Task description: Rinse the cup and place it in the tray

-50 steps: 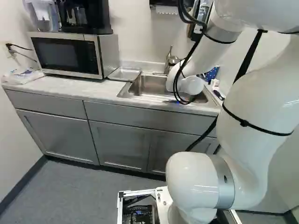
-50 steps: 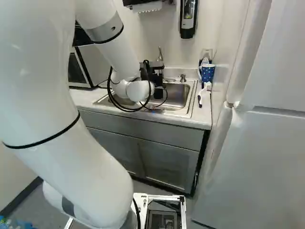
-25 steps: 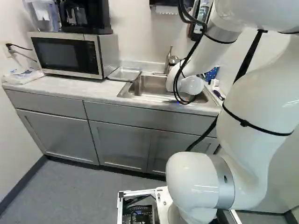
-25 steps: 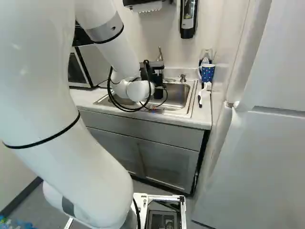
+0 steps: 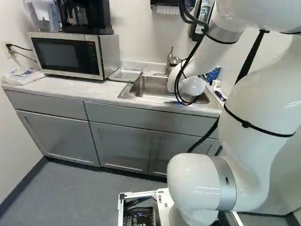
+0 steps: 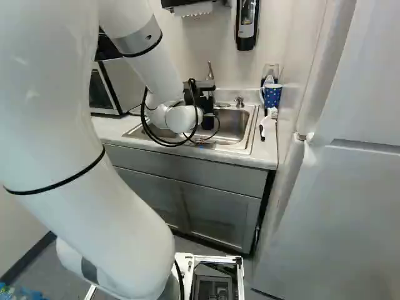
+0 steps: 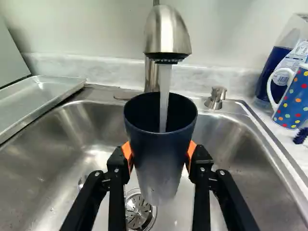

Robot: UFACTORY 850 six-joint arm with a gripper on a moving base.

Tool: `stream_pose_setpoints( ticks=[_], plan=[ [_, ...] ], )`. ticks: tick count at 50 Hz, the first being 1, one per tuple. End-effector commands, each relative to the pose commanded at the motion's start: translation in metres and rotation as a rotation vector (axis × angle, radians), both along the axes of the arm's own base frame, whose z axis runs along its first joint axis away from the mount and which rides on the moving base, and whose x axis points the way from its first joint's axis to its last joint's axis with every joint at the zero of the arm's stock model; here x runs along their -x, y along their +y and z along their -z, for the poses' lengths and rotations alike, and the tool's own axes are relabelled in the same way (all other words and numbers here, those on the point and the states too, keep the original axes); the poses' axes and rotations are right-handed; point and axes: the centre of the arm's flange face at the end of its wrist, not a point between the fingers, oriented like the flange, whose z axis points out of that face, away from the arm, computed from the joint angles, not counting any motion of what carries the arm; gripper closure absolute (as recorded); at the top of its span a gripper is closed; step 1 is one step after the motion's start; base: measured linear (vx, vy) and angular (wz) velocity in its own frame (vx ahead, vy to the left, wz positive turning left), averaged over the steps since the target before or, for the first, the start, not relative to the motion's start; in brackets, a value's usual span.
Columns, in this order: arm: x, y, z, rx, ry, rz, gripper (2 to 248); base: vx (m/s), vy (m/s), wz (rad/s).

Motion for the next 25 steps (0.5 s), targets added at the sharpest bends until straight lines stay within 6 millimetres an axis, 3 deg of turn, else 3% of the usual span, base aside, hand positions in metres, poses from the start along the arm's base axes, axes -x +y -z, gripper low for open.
stream_pose_setpoints(
  ticks=[25],
  plan=[
    [0.0, 0.0, 0.0, 0.0, 0.0, 0.0, 126, 0.0, 0.0, 0.0]
  ],
)
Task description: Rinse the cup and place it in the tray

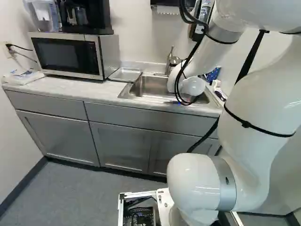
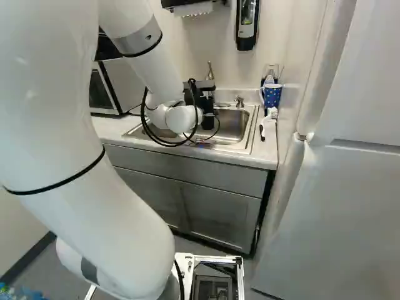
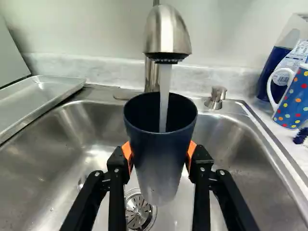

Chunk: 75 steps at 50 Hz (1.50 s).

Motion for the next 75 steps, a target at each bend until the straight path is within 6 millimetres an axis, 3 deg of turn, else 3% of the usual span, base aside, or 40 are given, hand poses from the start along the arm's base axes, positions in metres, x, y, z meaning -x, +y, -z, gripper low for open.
stream_pose_setpoints(
  ticks=[75],
  plan=[
    [0.0002, -0.0014, -0.0001, -0.013, -0.003, 0.021, 126, 0.0, 0.0, 0.0]
  ],
)
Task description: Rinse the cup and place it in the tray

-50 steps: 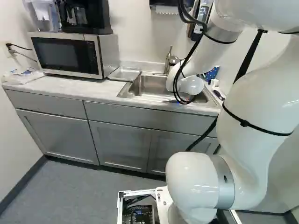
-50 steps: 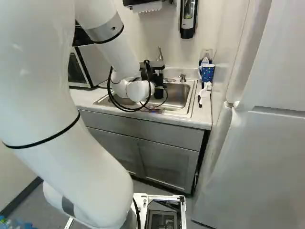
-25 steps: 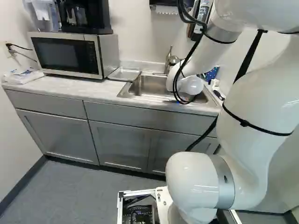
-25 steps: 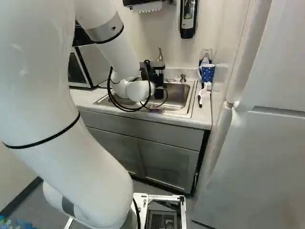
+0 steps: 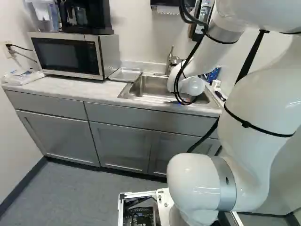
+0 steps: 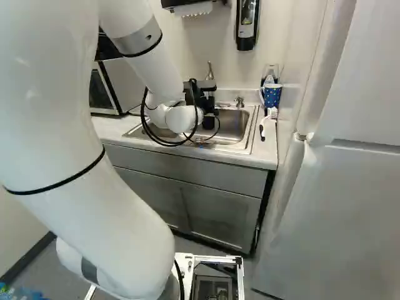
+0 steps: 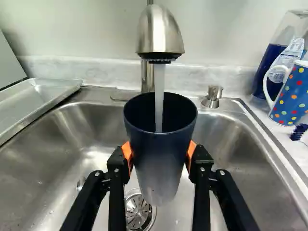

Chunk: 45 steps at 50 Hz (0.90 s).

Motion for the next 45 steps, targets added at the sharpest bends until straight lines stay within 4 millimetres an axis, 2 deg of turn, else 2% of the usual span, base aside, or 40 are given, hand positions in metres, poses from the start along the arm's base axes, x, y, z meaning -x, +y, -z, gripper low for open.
stream_pose_setpoints(
  ticks=[45],
  plan=[
    [0.0, 0.0, 0.0, 0.0, 0.0, 0.0, 126, 0.0, 0.0, 0.0]
  ],
)
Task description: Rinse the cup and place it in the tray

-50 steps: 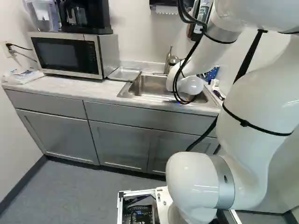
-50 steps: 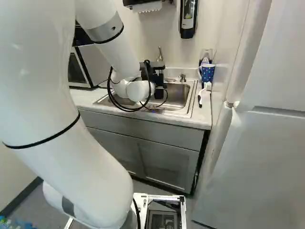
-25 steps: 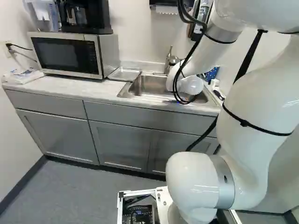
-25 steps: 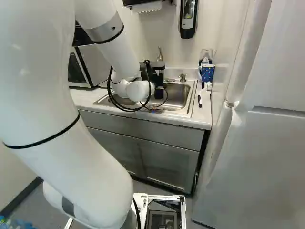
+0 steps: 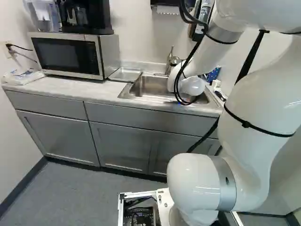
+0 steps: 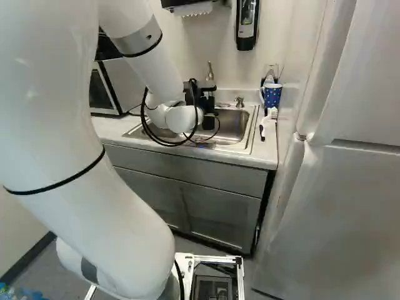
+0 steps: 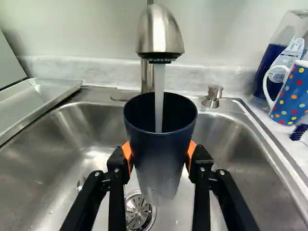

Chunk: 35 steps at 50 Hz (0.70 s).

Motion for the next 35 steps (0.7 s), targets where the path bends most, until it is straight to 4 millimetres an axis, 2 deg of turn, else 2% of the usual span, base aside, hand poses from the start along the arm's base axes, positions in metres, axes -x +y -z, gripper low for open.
stream_pose_setpoints(
  ticks=[35],
  plan=[
    [0.0, 0.0, 0.0, 0.0, 0.0, 0.0, 126, 0.0, 0.0, 0.0]
  ],
)
